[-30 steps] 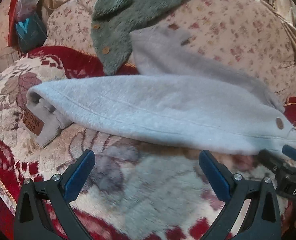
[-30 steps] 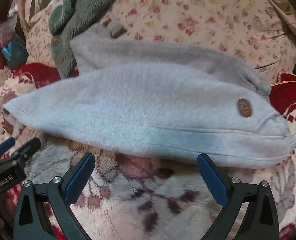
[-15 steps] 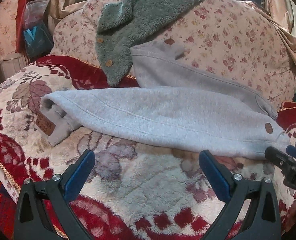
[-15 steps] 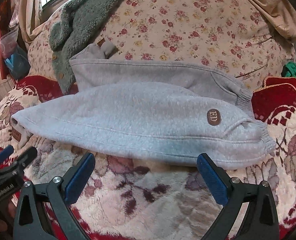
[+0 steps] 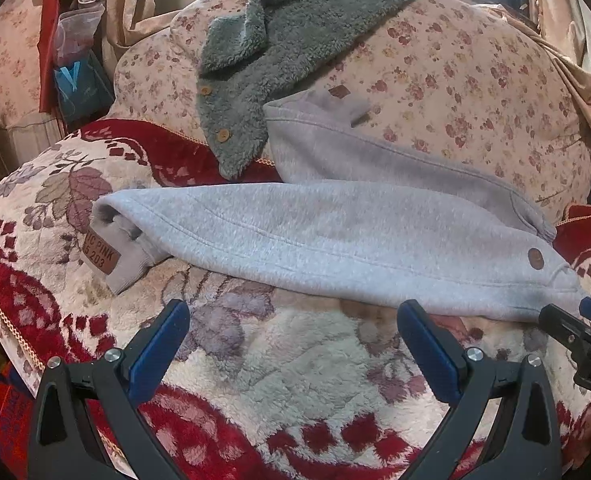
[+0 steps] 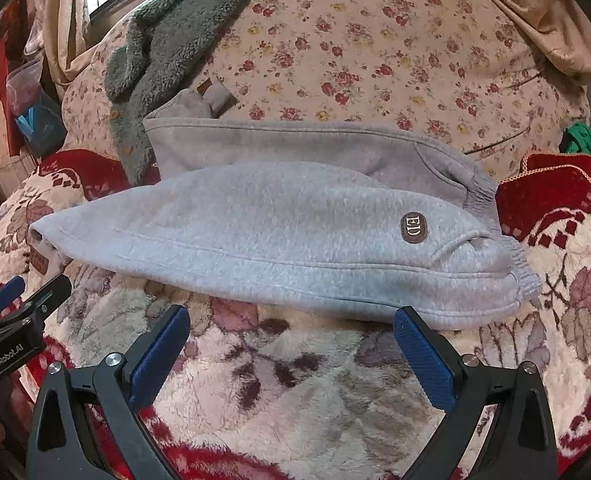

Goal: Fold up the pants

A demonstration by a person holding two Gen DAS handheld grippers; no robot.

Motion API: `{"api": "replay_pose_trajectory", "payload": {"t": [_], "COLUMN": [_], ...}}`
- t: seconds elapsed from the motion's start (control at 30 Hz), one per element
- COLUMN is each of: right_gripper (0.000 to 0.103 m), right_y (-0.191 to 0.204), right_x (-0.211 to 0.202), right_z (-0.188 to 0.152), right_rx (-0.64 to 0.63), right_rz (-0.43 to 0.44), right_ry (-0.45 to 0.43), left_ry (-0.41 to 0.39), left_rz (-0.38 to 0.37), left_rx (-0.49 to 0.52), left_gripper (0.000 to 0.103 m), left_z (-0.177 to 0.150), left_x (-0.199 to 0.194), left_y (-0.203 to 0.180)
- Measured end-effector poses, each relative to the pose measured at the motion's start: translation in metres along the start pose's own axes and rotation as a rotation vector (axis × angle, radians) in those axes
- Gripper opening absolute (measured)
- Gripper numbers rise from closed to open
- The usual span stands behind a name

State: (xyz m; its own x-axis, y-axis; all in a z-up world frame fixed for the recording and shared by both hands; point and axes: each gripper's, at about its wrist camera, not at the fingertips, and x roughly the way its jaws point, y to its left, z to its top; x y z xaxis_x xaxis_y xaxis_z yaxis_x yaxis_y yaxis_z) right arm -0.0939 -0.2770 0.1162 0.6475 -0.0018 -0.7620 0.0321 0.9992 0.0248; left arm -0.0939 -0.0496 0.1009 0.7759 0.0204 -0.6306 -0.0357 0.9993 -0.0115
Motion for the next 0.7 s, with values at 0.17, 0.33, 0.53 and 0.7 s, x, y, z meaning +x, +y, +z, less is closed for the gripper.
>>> {"api": "replay_pose_trajectory", "payload": {"t": [0.17, 0.33, 0.53, 0.7], "right_gripper": [0.103, 0.103, 0.103, 0.103], "right_y": [0.0, 0.002, 0.003, -0.001], "right_x": [0.0, 0.0, 0.004, 0.01], "right_z": [-0.003, -0.004, -0.002, -0.001], "right_rx": [-0.001, -0.011, -0.017, -0.024], "right_rz": [-0.002, -0.001, -0.009, -0.012], "right_ry": [0.01, 0.011, 0.025, 0.041], "left_ry": [0.04, 0.042, 0.056, 0.087], "left_rz": [-0.024, -0.016, -0.012, -0.016], "left_rx": [-0.049, -0.056, -0.065, -0.11], "left_gripper": [0.103, 0.103, 0.103, 0.103], "left_z": [0.004, 0.005, 0.004, 0.005], "left_x": [-0.002, -0.003, 0.001, 0.01], "left_y": [0.005, 0.008, 0.016, 0.039]}}
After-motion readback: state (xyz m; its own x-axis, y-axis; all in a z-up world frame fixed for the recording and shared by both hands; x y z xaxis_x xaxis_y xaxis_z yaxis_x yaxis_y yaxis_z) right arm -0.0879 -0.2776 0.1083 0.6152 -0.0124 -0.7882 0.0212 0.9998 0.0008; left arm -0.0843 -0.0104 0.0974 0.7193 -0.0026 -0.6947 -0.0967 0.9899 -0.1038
